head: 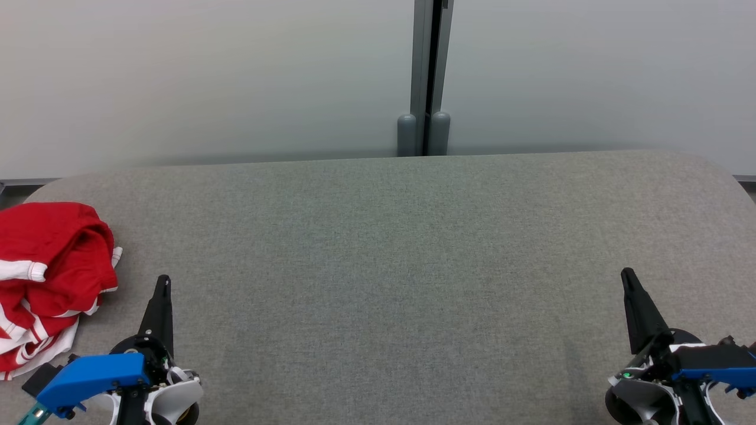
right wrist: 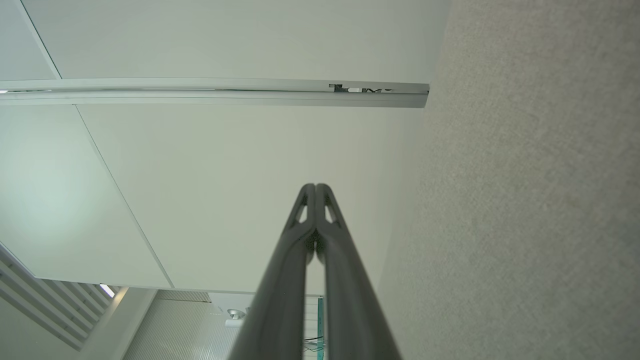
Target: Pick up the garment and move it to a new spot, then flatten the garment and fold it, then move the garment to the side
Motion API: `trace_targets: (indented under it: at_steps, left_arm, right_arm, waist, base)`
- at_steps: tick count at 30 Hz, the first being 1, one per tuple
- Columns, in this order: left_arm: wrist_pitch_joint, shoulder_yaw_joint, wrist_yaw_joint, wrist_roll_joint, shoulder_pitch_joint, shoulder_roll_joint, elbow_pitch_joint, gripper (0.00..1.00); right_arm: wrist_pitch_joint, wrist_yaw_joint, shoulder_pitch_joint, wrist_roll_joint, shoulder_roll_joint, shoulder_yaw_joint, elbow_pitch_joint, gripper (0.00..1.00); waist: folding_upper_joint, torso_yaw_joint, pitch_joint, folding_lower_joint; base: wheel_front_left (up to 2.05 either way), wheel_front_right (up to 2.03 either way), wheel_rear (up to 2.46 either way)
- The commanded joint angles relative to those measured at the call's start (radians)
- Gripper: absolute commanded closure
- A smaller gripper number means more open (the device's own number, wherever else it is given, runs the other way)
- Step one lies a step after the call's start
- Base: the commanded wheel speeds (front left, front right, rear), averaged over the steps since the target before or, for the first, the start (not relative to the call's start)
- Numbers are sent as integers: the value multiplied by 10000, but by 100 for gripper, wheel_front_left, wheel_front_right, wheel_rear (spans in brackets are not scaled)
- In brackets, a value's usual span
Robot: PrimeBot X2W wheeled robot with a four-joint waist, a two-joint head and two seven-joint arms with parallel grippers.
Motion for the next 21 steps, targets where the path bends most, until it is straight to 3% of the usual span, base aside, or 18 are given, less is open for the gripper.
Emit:
trace_targets:
  at_steps: [1, 21]
  left_arm:
    - [32, 8, -41, -26, -88, -6, -57, 100]
    - [32, 7, -41, -26, -88, -6, -57, 100]
  right_arm:
    - [49, 4, 128, 29, -64, -16, -33, 100]
    - [48, 4, 128, 29, -64, -16, -33, 100]
  waist:
    - [0, 0, 0, 0]
    - [0, 0, 0, 0]
  base:
    - [0, 0, 0]
    - [0, 0, 0]
